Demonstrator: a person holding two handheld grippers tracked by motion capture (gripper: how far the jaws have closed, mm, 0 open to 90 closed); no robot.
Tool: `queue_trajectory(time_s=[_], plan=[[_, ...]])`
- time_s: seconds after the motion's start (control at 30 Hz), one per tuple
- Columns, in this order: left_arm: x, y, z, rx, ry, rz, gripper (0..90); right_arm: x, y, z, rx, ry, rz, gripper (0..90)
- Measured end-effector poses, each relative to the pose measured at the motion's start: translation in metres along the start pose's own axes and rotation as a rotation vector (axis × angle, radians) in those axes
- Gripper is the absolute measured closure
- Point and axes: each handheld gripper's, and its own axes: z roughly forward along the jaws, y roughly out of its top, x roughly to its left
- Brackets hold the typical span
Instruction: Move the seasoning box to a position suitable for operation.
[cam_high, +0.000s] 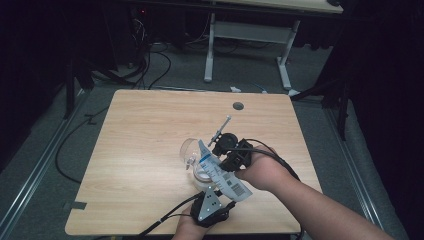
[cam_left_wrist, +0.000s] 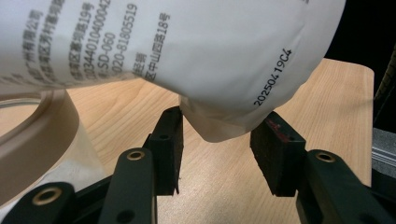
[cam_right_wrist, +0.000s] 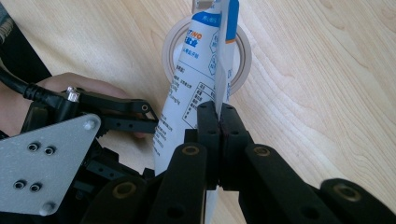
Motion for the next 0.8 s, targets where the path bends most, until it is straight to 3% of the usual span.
queue_trajectory(time_s=[0.8], plan=[[0.0013,-0.0026,0.0013,0.01,0.01,-0.001,54.3,-0.0003,0.0011,-0.0039,-0.007,-0.003,0.004,89.6]])
